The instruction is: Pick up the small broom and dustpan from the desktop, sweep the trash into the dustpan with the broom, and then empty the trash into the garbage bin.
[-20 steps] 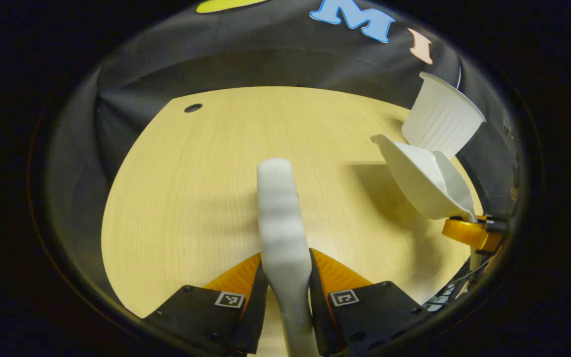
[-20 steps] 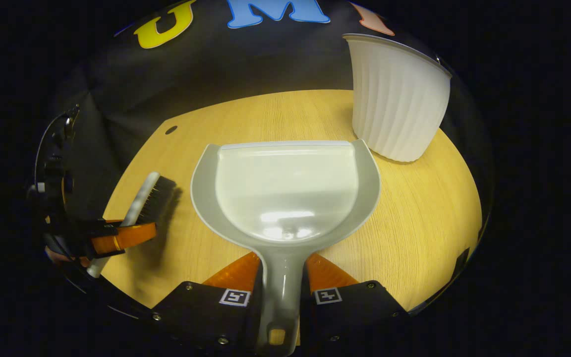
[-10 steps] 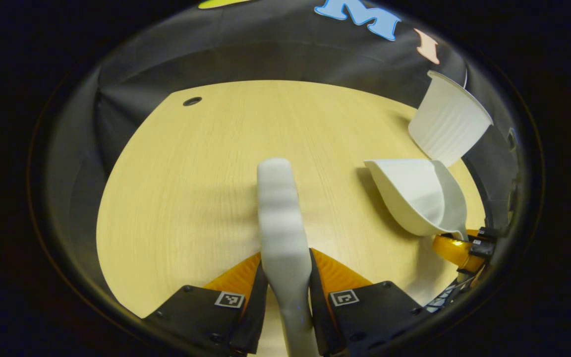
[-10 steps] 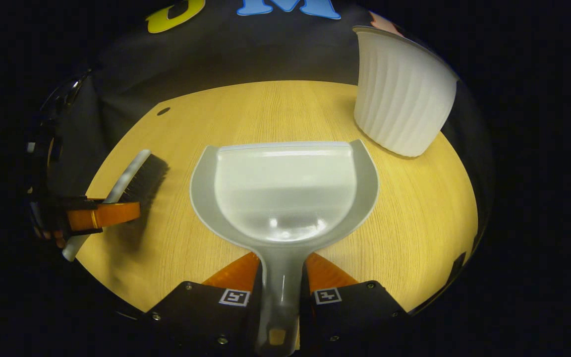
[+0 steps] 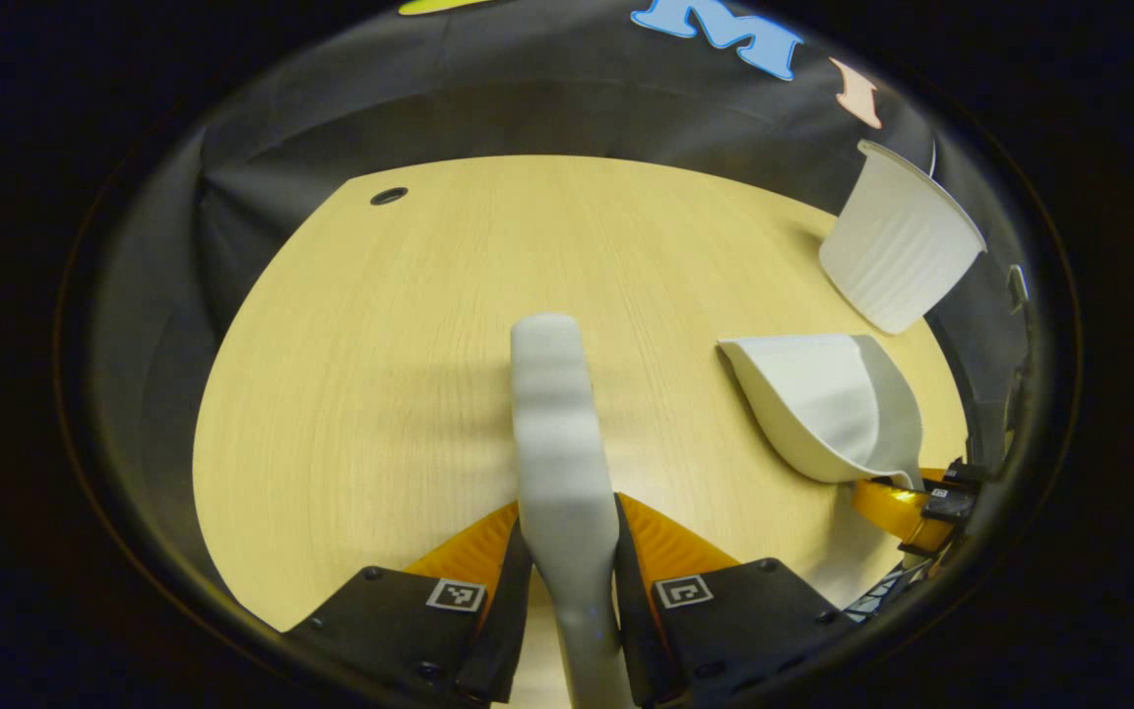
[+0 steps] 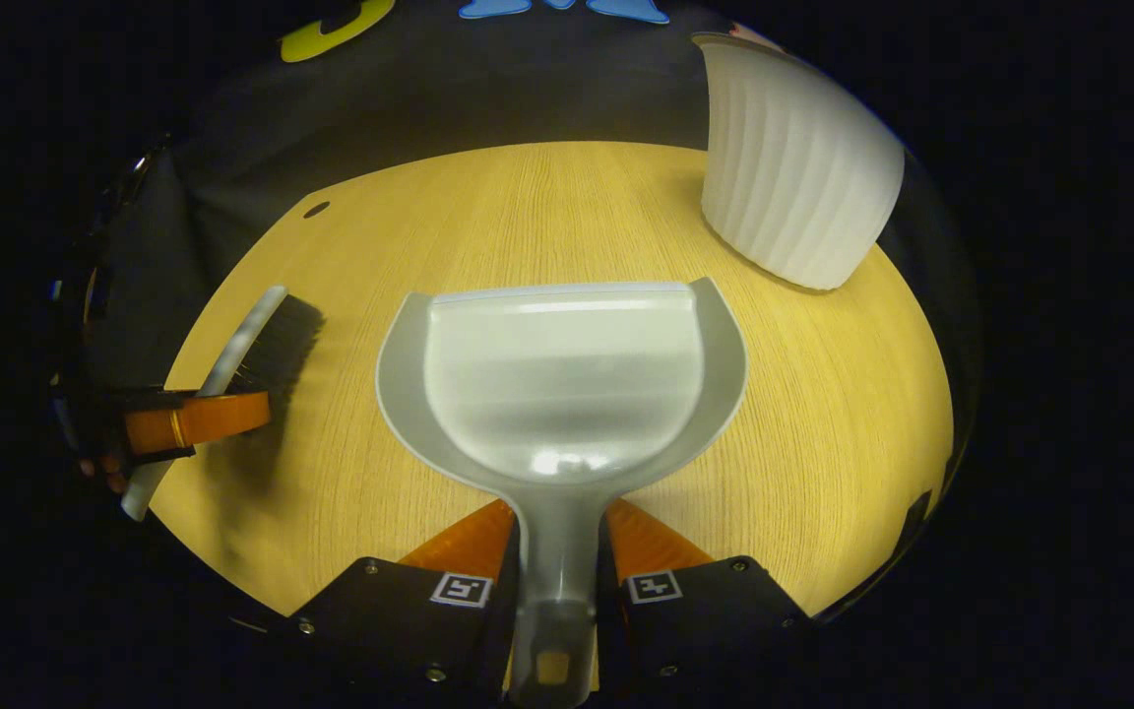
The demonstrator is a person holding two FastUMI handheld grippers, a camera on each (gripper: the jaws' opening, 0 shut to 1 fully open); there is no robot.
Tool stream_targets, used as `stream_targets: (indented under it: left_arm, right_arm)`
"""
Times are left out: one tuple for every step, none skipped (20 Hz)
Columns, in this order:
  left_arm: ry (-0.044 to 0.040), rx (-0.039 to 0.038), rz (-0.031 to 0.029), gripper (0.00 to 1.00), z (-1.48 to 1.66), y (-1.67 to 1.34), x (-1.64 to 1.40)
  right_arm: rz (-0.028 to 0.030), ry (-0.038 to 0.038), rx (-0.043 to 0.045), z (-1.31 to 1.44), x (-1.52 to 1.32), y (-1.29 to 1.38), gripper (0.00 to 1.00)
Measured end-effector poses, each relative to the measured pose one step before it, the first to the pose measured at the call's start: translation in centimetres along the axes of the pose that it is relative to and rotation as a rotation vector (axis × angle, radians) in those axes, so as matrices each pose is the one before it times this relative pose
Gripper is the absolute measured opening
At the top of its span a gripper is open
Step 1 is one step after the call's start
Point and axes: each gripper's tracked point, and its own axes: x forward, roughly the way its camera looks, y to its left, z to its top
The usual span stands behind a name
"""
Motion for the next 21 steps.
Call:
stream_targets:
  left_arm:
    - [0.00086, -0.00251, 0.00149, 0.48, -0.089, -0.076, -0.100]
    - [0.00231, -0.00146, 0.00194, 0.46, -0.005, 0.032, -0.101]
    - [0.00122, -0.00143, 0.00255, 0.52, -0.016, 0.039, -0.186]
    - [0.00092, -0.00119, -0.00031, 0.49, -0.015, 0.095, -0.174]
    - [-0.00005, -0.00401, 0.00355, 0.52, 0.048, 0.096, -0.203]
    - [0.00310, -0.00224, 0.00384, 0.52, -0.080, -0.012, -0.104]
    - [-0.00619, 0.00542, 0.00804, 0.50, 0.136, 0.126, -0.364]
    - [-0.01092, 0.01112, 0.00168, 0.53, 0.340, 0.092, 0.134]
    - [-0.01658, 0.01547, 0.01001, 0.53, 0.430, 0.267, -0.181]
    - [-0.01401, 0.01652, 0.00060, 0.55, 0.185, 0.117, 0.470]
    - [-0.00714, 0.01220, 0.00732, 0.59, 0.090, 0.211, 0.073]
    - [-0.00515, 0.00702, 0.00166, 0.61, 0.102, 0.000, -0.026]
    - [-0.00668, 0.00286, 0.00259, 0.63, 0.092, 0.075, -0.094]
    - [-0.00483, -0.00007, -0.00304, 0.67, 0.063, -0.016, -0.028]
    - [-0.00407, -0.00276, 0.00074, 0.69, 0.027, 0.070, -0.033]
    - [-0.00029, -0.00736, 0.00196, 0.71, 0.030, 0.084, 0.008]
    - [0.00038, -0.00789, 0.00972, 0.76, -0.006, 0.221, -0.066]
    - [-0.00751, -0.00506, 0.00796, 0.84, 0.208, 0.217, -0.162]
    - [-0.01730, -0.00646, 0.00424, 0.92, 0.399, 0.147, -0.209]
    - [-0.01939, -0.00824, -0.00028, 0.96, 0.545, 0.028, -0.257]
    - [-0.02514, -0.00976, -0.00284, 0.96, 0.647, -0.078, -0.388]
  right_arm:
    - [0.00146, 0.00040, 0.00281, -0.038, -0.022, -0.028, 0.36]
    - [0.00052, 0.00074, 0.00256, 0.100, -0.095, -0.046, 0.36]
    - [0.00208, -0.00439, 0.00357, 0.362, -0.176, -0.137, 0.37]
    - [0.00380, 0.00427, 0.00252, 0.119, -0.136, -0.124, 0.42]
    - [0.00374, 0.00329, -0.00046, 0.102, -0.327, -0.178, 0.44]
    - [0.00047, 0.00132, -0.00225, 0.137, -0.407, -0.159, 0.59]
    - [0.00158, 0.00081, 0.00179, 0.148, -0.516, -0.178, 0.71]
    - [0.00604, 0.00074, 0.00436, 0.071, -0.528, -0.066, 0.76]
    - [0.00124, -0.00210, 0.00307, -0.040, -0.435, -0.262, 0.82]
    - [0.00531, -0.00386, 0.00128, 0.143, -0.668, -0.258, 0.90]
    - [0.00011, -0.00691, -0.00122, 0.472, -1.063, -0.140, 0.94]
    - [-0.00355, -0.01264, -0.00574, 0.500, -0.665, -0.395, 0.97]
    - [-0.00216, -0.01639, -0.01029, 0.619, -0.632, -0.259, 0.98]
    - [-0.00122, -0.02137, -0.00898, 0.722, -0.665, -0.120, 0.98]
    - [0.00462, -0.02120, -0.00766, 0.994, -0.682, -0.045, 0.99]
    - [0.00719, -0.01892, -0.00549, 0.979, -0.555, 0.038, 0.98]
    - [0.00799, -0.01652, -0.00475, 0.853, -0.535, 0.093, 0.98]
    - [0.00900, -0.01827, -0.00586, 0.916, -0.588, 0.117, 0.98]
    - [0.00626, -0.02225, -0.00877, 0.710, -0.480, -0.063, 0.98]
    - [-0.00017, -0.02493, -0.01238, 0.968, -0.283, -0.030, 0.98]
    - [-0.00148, -0.02242, -0.01428, 0.706, -0.194, -0.163, 0.98]
